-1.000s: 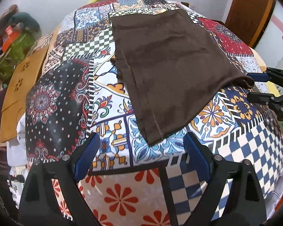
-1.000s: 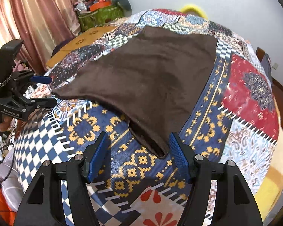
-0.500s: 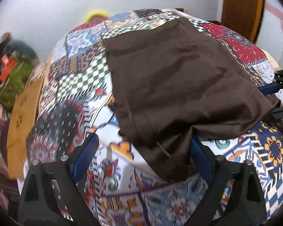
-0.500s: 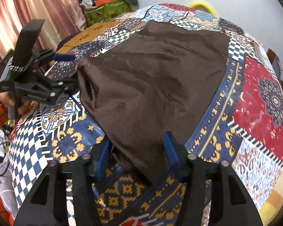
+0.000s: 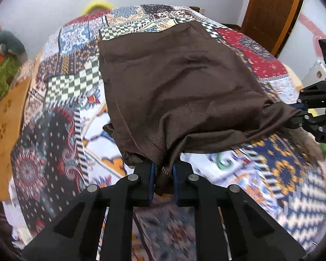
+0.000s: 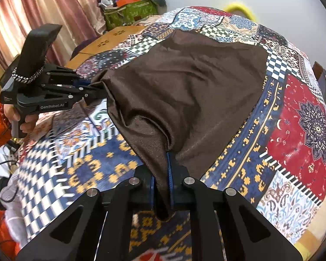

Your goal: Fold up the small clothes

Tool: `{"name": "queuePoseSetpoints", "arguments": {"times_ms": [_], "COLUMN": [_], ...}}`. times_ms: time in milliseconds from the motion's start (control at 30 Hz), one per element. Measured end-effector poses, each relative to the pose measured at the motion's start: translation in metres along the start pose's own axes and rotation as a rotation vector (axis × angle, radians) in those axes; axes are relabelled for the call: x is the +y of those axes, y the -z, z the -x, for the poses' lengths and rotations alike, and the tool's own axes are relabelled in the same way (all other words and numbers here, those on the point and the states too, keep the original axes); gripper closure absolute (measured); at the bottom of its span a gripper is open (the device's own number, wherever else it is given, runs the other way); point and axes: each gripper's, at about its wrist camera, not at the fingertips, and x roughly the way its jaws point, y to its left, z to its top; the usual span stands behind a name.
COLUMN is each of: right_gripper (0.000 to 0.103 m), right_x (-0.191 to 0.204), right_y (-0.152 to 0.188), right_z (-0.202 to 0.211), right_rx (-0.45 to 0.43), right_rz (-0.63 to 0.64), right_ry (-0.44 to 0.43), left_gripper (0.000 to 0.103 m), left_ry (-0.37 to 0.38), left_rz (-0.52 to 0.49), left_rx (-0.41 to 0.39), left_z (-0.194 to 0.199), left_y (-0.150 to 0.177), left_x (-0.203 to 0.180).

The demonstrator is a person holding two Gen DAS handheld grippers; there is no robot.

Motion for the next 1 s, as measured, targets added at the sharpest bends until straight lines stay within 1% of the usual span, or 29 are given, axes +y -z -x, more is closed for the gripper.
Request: {"name": "queuePoseSetpoints", "arguments": {"times_ms": [133, 267, 400, 500, 600, 667, 800, 900, 1000], "right_gripper": [0.095, 0.095, 0.095, 0.095, 0.095, 0.095, 0.095, 0.095, 0.095], "right_x": [0.005, 0.005, 0.006, 0.001, -0.006, -0.012, -0.025, -0.038, -0.051], "right_y": [0.005, 0.0, -0.014, -0.034, -0.055, -0.069, -0.1, -0.12, -0.138], "right_z": [0.02, 0.039, 0.053, 0.059, 0.061, 0.058, 0.039, 0.021, 0.004], "right_rx": [-0.007, -0.027, -0.052, -0.067, -0.067, -0.05, 0.006, 0.046, 0.079], "right_rz": [0.014, 0.023, 0.059, 0.076, 0.098, 0.112, 0.124, 0.13, 0.136], "right_ry": [-0.016, -0.026, 0.002, 0.019, 0.035, 0.037, 0.025, 0.03, 0.039], "left_gripper": [0.09, 0.09, 0.09, 0.09, 0.09, 0.09, 0.09, 0.09, 0.09], "left_ry": [0.079, 0.124, 0.149, 0.17, 0.197, 0.19, 0.199, 0.189, 0.182], "left_rz": [0.03, 0.046, 0.064, 0.085, 0.116, 0.119, 0.153, 0.172, 0.168], "left_rx": [0.027, 0.033, 0.032, 0.041, 0.067, 0.079, 0.124, 0.152, 0.178], "left_z": [0.021, 0.043, 0.057, 0.06, 0.055, 0.048, 0.025, 0.005, -0.014], "left_y": [0.011, 0.012, -0.003, -0.02, -0.039, -0.052, -0.075, -0.091, -0.107], "left_x": [-0.005, -0.01, -0.008, 0.0, 0.012, 0.02, 0.043, 0.059, 0.071]}}
